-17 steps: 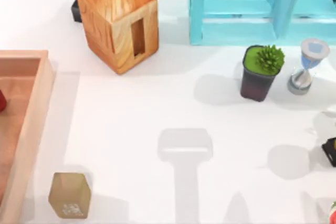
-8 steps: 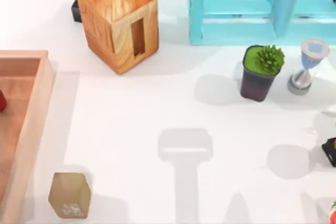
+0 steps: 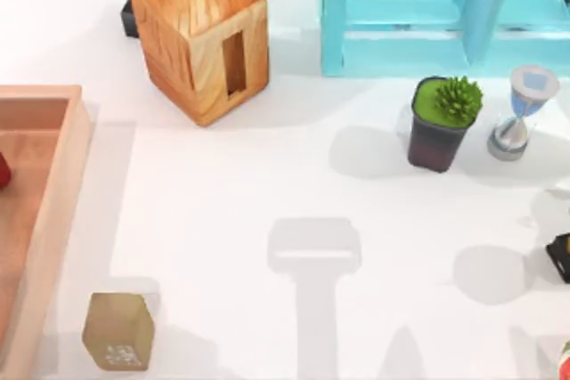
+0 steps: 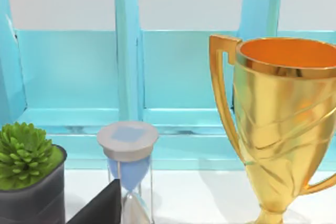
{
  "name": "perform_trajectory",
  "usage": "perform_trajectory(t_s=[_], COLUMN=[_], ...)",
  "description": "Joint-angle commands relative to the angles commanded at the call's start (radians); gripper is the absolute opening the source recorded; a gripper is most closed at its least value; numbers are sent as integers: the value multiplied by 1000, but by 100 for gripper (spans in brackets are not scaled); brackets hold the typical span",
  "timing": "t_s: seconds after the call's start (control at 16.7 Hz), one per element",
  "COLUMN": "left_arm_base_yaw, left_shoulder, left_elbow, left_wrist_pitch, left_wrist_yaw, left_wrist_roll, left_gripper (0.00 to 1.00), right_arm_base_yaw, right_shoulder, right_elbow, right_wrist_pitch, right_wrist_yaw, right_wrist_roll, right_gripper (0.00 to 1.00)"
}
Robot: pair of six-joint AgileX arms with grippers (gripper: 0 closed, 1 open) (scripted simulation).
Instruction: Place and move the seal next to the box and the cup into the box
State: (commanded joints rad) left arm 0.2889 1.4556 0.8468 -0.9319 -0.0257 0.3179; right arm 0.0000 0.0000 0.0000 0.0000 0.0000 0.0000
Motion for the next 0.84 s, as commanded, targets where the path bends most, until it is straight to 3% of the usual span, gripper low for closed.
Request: perform_trajectory(t_s=[0.48,0.84], left_arm_base_yaw=[16,4], left_shoulder=[-49,-77], left_elbow=[266,305], left_wrist_pitch=[-260,-389], left_wrist_yaw=[-30,5], left_wrist_roll=[0,-3], left_gripper=[100,100], right_arm_base_yaw=[0,0], right_shoulder=[0,0], right_elbow=[0,0], right_wrist_pitch=[0,0], right_wrist_yaw=[0,0], right_wrist_roll=[0,0], right_gripper=[100,100])
